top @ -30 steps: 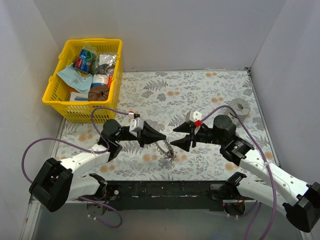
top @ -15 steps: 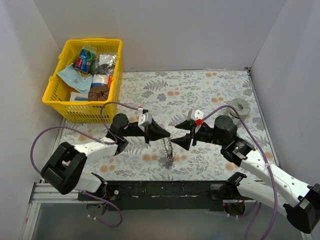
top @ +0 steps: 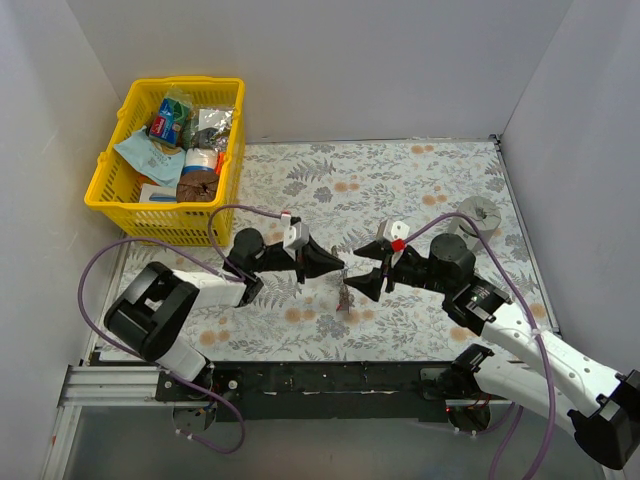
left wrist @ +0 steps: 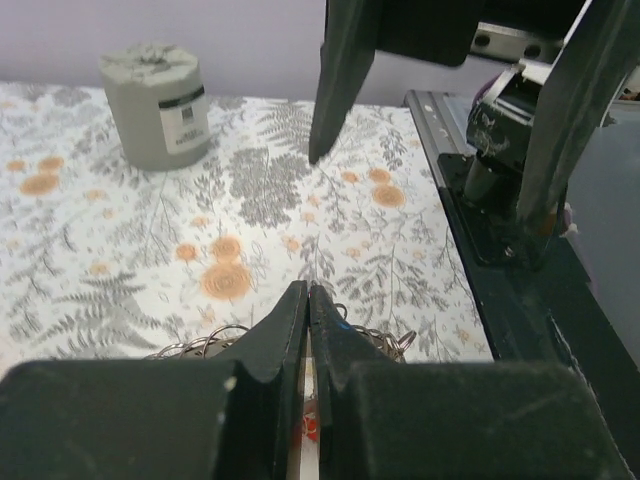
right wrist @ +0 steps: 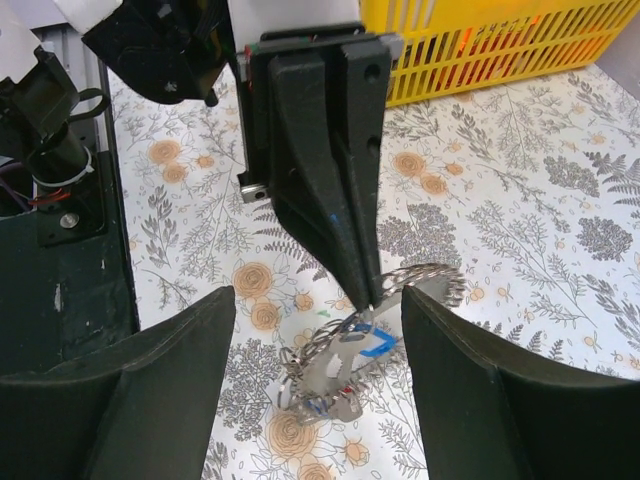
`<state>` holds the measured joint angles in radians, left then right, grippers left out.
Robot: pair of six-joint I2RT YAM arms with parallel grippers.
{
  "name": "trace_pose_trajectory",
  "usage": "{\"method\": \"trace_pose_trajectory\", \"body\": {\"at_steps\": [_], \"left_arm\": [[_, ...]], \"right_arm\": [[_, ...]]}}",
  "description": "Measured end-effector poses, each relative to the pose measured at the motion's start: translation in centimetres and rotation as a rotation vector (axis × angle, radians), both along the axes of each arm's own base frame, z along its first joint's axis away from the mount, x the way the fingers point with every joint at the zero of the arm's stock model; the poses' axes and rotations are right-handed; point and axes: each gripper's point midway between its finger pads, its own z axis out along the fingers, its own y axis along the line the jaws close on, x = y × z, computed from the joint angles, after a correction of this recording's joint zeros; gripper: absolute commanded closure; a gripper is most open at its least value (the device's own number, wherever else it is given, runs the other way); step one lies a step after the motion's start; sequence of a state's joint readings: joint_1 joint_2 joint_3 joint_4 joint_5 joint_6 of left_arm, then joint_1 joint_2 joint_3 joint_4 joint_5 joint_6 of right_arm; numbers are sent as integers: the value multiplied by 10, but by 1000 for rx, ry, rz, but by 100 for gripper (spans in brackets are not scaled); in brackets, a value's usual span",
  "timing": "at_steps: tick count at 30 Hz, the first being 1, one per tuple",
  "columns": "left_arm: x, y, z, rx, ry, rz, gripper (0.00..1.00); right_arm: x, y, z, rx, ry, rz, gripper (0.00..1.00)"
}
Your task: Put the keys on the keyring
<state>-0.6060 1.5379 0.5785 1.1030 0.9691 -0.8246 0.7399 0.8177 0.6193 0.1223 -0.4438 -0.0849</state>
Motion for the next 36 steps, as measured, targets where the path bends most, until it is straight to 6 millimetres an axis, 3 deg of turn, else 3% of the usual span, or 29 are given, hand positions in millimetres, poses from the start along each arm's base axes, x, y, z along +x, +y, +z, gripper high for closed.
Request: {"method": "trace_pose_trajectory", "body": {"at_steps": [10,12,15,17,18,21,24,36], "left_arm": [[-34,39,-90,95,221,135,100],[-40,46,-100,113,260,162,100],[-41,52,-98,103,259,194,100],[-39,53,-90,84,236,212,88],[-37,53,-86,76,224,222,72],[-34,55,-81,69,200,241,55],[-31,57,-79,72,192,265,2],[-17,63,-80,107,183,352,2]], "right_arm": [[-1,0,-16,-24,31,0,25],[-1,0,-16,-23,29,0,24],[0,1,-16,-23,30,2,24],[0,1,-18,-27,36,3,24],[1,2,-19,-29,39,3,24],[1,2,-22,-34,48,6,24],[1,3,-22,-34,49,6,24],[1,2,-22,-31,54,0,11]]}}
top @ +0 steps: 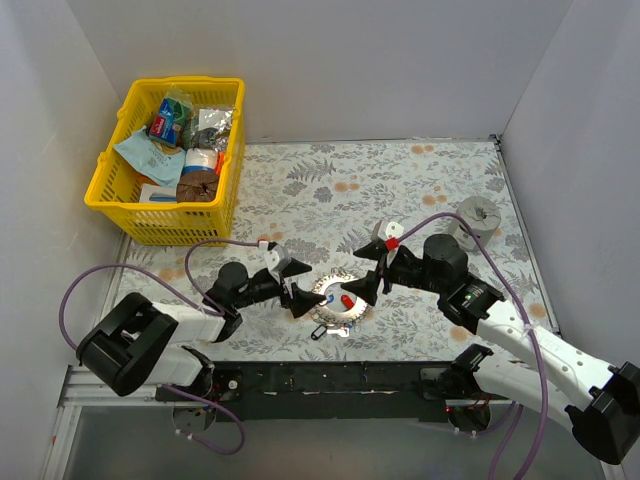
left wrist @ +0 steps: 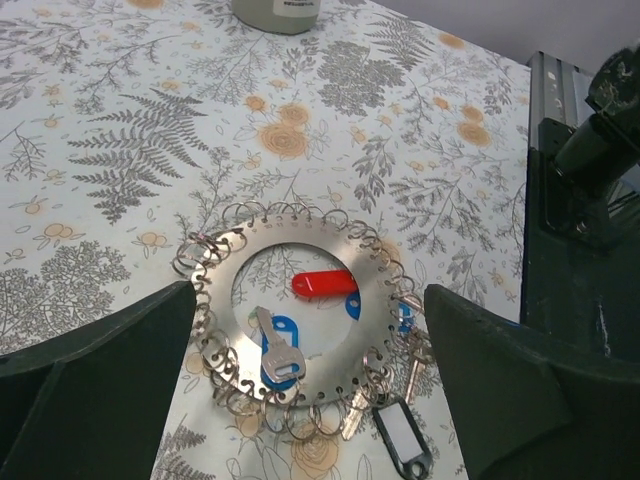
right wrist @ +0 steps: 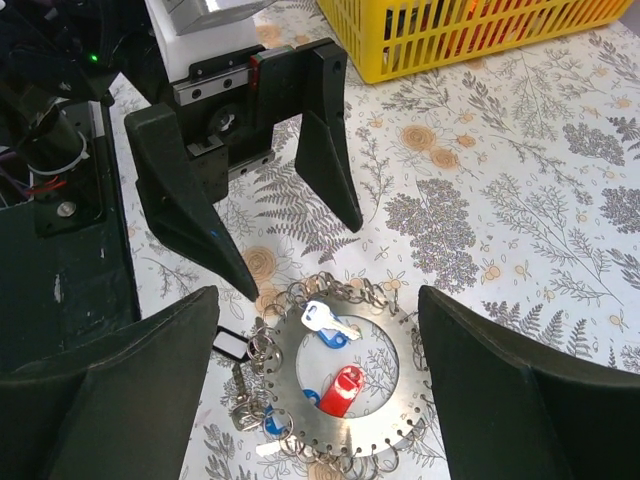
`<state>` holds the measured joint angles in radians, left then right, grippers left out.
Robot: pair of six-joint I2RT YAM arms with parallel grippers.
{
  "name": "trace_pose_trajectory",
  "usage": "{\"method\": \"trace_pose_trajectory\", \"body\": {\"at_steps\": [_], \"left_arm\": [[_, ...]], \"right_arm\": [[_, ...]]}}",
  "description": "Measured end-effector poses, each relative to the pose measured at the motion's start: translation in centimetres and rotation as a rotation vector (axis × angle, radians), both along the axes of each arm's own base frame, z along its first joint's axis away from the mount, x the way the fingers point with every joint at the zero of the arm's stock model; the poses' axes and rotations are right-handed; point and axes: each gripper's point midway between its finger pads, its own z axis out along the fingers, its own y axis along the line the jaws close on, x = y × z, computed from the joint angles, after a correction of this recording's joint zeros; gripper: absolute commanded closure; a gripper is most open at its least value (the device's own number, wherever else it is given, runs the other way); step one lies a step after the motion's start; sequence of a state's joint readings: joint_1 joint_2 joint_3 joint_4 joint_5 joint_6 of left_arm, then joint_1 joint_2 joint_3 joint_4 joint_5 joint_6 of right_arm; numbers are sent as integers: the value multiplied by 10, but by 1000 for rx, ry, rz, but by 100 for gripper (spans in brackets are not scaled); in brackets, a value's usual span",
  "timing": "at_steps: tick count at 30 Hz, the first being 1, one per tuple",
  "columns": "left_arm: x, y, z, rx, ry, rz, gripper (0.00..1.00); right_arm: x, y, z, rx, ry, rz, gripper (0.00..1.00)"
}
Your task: Put the keys on the keyring
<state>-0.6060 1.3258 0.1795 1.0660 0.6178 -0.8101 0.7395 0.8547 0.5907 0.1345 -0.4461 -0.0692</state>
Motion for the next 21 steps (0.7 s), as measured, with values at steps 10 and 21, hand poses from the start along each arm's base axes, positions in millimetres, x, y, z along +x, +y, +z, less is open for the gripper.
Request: {"method": "trace_pose_trajectory", "body": {"at_steps": [10,21], "left_arm": [[61,-7,-5,19,221,233,2],[126,42,-15,62,401,738,2]], "right_arm": [[35,-10,-34,-81,115,-214,5],[106,-99,-82,-113,400,-724,3]]}}
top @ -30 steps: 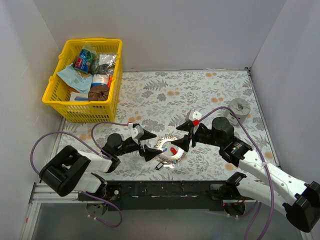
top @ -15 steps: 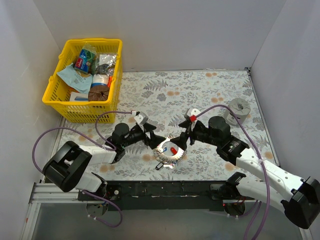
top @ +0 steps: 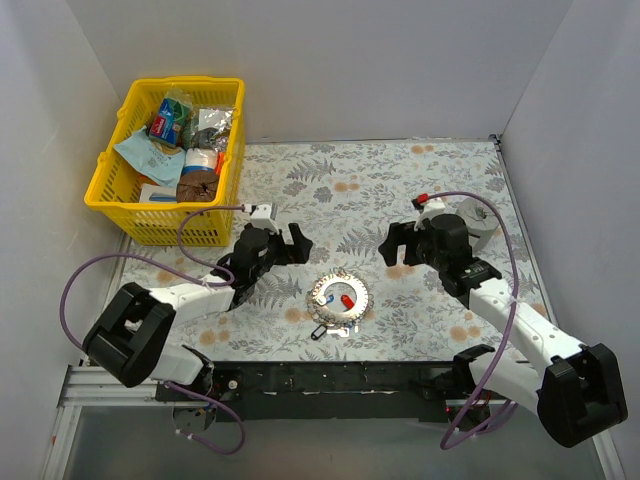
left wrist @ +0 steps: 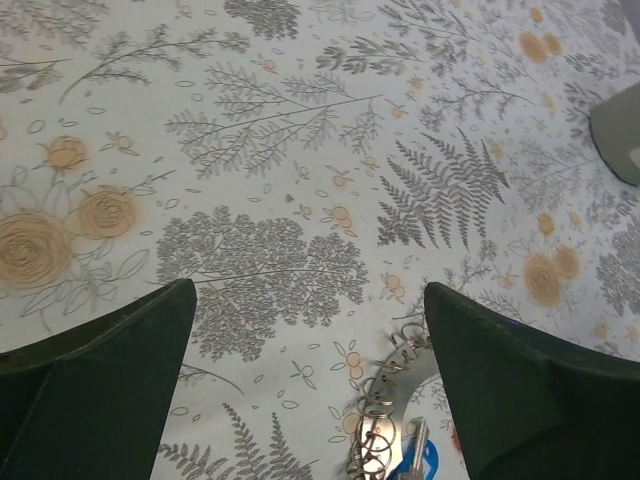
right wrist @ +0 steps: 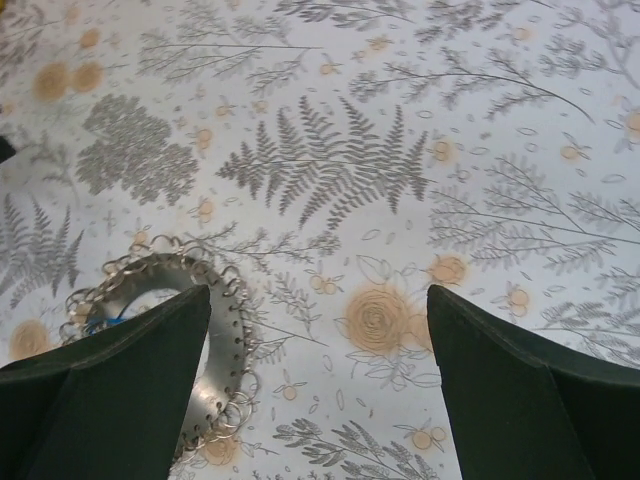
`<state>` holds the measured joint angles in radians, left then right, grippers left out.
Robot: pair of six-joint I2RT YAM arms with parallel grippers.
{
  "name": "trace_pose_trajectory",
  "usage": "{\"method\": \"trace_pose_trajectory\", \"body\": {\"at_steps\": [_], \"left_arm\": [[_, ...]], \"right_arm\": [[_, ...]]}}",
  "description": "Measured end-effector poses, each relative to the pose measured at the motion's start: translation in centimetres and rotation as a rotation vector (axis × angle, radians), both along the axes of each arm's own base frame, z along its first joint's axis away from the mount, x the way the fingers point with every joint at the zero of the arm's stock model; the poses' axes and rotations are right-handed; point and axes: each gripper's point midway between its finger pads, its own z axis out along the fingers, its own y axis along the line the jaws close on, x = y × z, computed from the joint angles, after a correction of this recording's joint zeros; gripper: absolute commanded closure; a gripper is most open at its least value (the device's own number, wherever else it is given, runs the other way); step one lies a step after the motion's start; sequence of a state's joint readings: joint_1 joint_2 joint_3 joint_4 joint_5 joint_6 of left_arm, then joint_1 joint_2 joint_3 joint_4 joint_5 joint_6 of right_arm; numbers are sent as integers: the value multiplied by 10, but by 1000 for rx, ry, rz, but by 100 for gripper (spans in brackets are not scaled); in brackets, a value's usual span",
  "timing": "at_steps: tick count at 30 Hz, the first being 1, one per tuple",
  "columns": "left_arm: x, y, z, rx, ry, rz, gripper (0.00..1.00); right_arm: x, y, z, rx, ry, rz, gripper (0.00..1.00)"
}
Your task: Put the keys on the keyring
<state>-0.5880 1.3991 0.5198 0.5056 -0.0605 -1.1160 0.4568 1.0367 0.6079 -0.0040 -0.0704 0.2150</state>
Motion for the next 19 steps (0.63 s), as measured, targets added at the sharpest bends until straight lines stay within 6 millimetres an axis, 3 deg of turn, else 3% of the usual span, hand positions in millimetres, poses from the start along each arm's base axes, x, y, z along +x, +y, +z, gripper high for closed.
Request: {"method": "trace_pose_trajectory", "body": {"at_steps": [6,19], "left_arm": [[4,25,12,35,-17,123,2],[4,39,38,25,-85,181,2]], "right_arm": [[12,-33,-8,-12,42,-182,2],[14,-39,3,6,12,-232,2]]}}
